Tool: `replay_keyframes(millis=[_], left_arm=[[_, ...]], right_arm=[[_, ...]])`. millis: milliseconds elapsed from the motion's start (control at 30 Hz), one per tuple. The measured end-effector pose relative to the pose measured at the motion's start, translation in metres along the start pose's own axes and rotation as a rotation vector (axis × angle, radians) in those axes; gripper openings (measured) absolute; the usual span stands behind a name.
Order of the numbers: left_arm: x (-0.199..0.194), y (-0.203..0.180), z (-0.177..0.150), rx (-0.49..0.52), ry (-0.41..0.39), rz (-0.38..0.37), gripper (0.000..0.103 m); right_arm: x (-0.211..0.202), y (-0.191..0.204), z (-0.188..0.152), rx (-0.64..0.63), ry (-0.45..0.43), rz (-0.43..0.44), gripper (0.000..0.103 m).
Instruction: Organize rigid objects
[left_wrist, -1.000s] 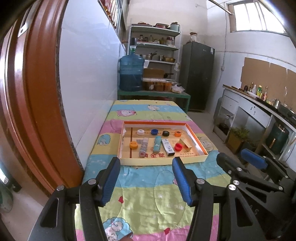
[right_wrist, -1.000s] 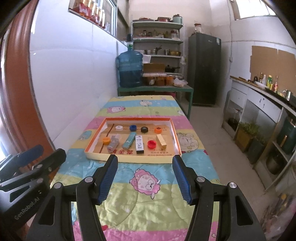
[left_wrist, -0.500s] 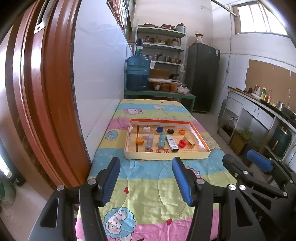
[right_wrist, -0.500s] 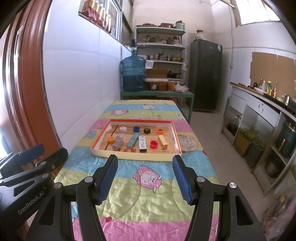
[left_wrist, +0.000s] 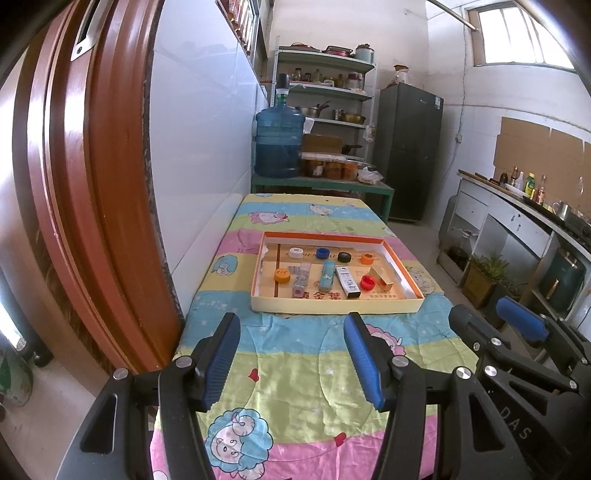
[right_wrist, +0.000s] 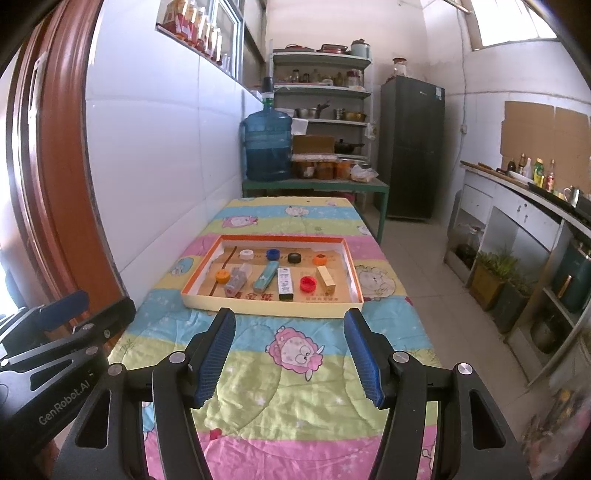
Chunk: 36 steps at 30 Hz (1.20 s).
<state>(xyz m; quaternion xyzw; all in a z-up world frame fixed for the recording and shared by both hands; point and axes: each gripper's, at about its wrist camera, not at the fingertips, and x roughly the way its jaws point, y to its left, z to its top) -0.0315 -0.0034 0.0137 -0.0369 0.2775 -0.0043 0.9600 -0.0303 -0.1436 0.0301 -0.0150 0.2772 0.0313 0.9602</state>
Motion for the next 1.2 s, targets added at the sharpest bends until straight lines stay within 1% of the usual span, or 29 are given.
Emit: replay_keyframes(millis=[333,1200], left_arm=[[0.005,0.004,-0.003,-0.001,0.007,0.005,0.059],[0.006,0.004,-0.003,-0.001,0.010,0.005,0.059]], right_arm=[[0.007,0.001,-0.002,-0.003,0.007,0.006,0.063],[0.010,0.005,-0.002,-0.007,0.003,0.006,0.063]])
